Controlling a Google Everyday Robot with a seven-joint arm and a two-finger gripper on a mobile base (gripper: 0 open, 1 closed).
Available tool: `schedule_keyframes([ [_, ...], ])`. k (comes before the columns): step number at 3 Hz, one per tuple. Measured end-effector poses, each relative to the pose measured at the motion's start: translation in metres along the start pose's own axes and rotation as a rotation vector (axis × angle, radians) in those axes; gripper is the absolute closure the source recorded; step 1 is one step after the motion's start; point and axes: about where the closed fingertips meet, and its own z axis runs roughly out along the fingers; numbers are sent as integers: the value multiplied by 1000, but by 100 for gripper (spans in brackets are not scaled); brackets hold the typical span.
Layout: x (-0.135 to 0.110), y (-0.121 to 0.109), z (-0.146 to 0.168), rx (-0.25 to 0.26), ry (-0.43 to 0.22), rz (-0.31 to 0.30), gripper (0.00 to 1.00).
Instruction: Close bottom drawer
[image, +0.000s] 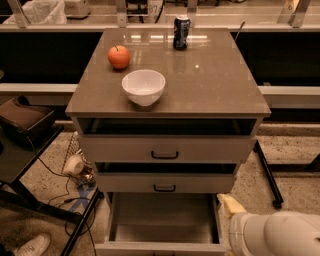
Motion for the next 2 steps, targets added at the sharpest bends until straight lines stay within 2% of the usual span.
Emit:
schedule_keyframes([
  [1, -20, 21, 79, 40, -69, -22, 0],
  [2, -21, 20, 79, 44, -70, -25, 0],
])
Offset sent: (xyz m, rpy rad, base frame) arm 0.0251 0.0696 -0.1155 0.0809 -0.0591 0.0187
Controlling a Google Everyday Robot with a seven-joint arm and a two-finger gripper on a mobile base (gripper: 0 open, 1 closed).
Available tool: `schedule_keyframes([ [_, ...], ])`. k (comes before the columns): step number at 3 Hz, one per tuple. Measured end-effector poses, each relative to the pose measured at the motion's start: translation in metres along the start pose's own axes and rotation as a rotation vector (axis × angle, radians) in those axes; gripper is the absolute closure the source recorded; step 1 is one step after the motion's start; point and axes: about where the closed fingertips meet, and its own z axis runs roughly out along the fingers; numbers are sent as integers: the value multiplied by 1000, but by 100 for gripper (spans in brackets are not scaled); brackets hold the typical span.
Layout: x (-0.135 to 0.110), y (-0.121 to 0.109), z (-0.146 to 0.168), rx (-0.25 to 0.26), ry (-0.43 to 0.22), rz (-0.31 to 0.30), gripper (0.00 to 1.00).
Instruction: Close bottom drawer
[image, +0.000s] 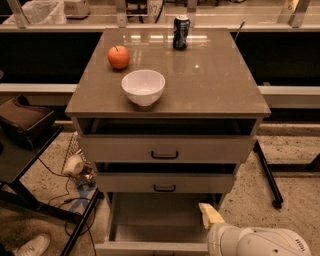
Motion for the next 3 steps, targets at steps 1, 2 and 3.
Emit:
schedule_keyframes([
  [1, 15, 3, 1, -9, 37, 18, 0],
  [2, 44, 1, 15, -33, 81, 23, 0],
  [3, 84, 9, 56, -85, 102, 64, 0],
])
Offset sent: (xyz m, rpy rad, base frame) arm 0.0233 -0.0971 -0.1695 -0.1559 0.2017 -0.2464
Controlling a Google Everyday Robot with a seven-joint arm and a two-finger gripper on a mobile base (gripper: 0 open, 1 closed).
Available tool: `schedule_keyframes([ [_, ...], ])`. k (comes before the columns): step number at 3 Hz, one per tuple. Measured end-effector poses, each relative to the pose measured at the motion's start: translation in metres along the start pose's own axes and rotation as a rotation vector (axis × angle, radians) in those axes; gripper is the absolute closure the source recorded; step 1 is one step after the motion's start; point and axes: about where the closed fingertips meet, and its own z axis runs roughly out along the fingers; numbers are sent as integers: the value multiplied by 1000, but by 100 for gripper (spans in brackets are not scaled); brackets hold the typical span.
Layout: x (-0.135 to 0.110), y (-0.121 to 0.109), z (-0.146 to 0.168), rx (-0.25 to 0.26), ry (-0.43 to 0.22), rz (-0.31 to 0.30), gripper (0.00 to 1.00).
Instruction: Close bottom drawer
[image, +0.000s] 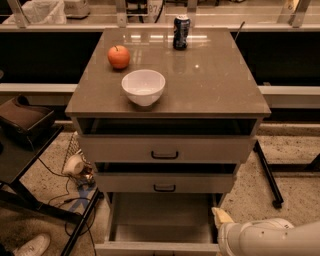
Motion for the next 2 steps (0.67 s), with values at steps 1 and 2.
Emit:
schedule_keyframes([
  [1, 66, 10, 54, -21, 68, 86, 0],
  [2, 94, 22, 81, -26, 98, 125, 0],
])
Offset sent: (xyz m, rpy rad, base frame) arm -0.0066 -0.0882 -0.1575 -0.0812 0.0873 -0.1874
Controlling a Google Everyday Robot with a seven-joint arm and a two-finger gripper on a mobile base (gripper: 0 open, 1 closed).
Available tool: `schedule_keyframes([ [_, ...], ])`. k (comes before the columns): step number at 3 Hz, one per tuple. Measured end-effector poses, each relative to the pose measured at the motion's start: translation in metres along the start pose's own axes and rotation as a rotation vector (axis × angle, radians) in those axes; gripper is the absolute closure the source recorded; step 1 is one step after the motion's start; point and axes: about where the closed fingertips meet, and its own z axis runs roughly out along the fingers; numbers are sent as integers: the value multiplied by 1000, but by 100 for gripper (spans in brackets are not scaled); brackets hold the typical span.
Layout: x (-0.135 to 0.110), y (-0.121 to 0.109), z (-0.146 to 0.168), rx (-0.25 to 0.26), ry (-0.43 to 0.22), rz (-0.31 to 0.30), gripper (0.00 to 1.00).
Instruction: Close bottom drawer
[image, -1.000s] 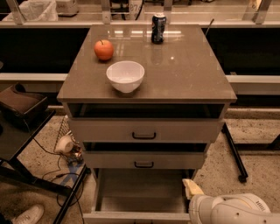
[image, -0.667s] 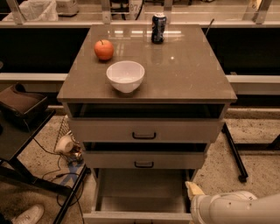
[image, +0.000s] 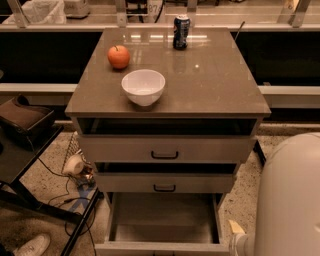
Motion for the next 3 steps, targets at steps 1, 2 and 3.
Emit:
schedule_keyframes([
  [1, 14, 34, 45, -49, 4, 3, 0],
  [2, 15, 39, 48, -57, 5, 4, 0],
  [3, 15, 43, 66, -71, 31, 10, 0],
])
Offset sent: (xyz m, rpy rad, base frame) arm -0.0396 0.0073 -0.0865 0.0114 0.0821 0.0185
